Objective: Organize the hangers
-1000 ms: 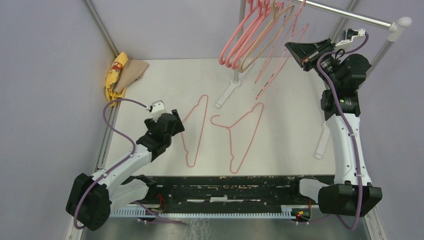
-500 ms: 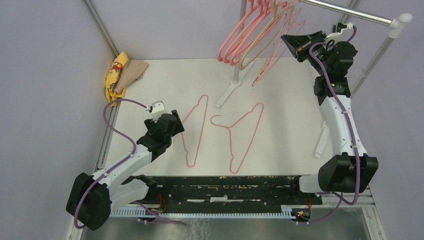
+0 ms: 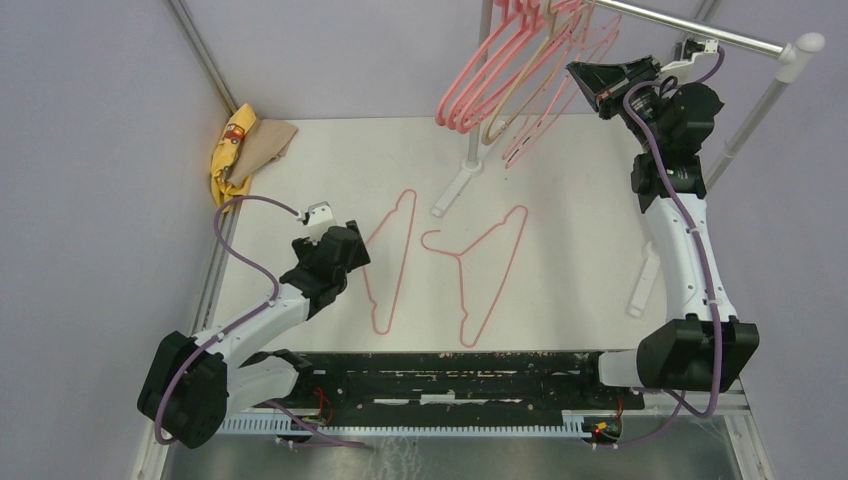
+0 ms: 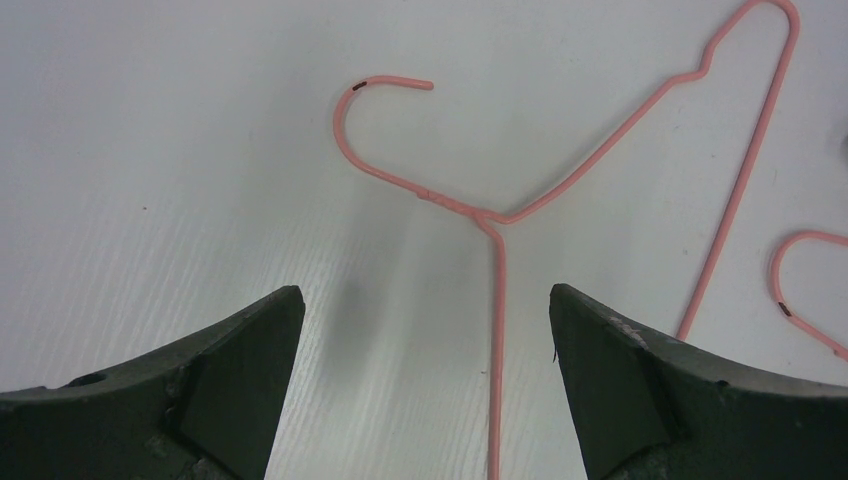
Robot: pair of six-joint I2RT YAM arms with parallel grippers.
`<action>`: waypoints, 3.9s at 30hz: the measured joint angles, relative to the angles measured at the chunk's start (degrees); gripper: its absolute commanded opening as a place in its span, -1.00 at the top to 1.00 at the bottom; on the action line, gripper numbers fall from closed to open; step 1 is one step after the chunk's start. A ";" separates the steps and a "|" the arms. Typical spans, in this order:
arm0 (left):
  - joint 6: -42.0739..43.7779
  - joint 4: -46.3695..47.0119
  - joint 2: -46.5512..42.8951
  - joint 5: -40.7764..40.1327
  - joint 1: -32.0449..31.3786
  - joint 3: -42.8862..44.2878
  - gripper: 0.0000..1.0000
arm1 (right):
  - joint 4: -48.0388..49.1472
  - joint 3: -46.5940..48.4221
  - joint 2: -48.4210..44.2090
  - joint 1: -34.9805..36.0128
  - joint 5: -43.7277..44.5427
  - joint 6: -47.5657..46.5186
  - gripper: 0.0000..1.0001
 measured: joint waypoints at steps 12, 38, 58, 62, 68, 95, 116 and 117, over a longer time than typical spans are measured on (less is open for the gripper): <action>0.02 0.00 -0.68 -0.24 0.00 0.00 -0.98 | 0.76 3.78 6.95 -0.04 3.87 0.37 0.98; 0.02 0.00 0.04 -0.20 0.00 0.00 -0.98 | -12.41 -10.78 -19.58 -0.07 9.99 -14.25 -0.55; -0.02 -0.02 2.45 0.26 0.00 0.00 -0.98 | -36.35 -28.63 -20.39 38.34 26.27 -36.13 -0.05; -0.02 -0.09 2.40 0.35 0.00 0.00 -0.98 | -35.39 -28.00 -9.92 48.72 33.59 -37.51 -0.04; -0.04 -0.70 2.08 1.25 0.00 0.00 -0.98 | -33.83 -24.83 6.97 51.80 37.44 -37.94 -0.01; -0.04 -1.27 -2.36 1.86 0.00 -1.68 -0.98 | -31.15 -15.17 26.03 48.24 42.47 -37.94 0.31; -0.04 -0.90 -2.60 3.02 0.00 -2.95 -0.98 | -23.37 -18.32 28.39 48.24 44.50 -36.15 0.99; -0.07 -0.83 -2.84 3.43 0.00 -2.97 -0.98 | -22.45 -18.80 28.20 48.26 44.39 -36.24 0.99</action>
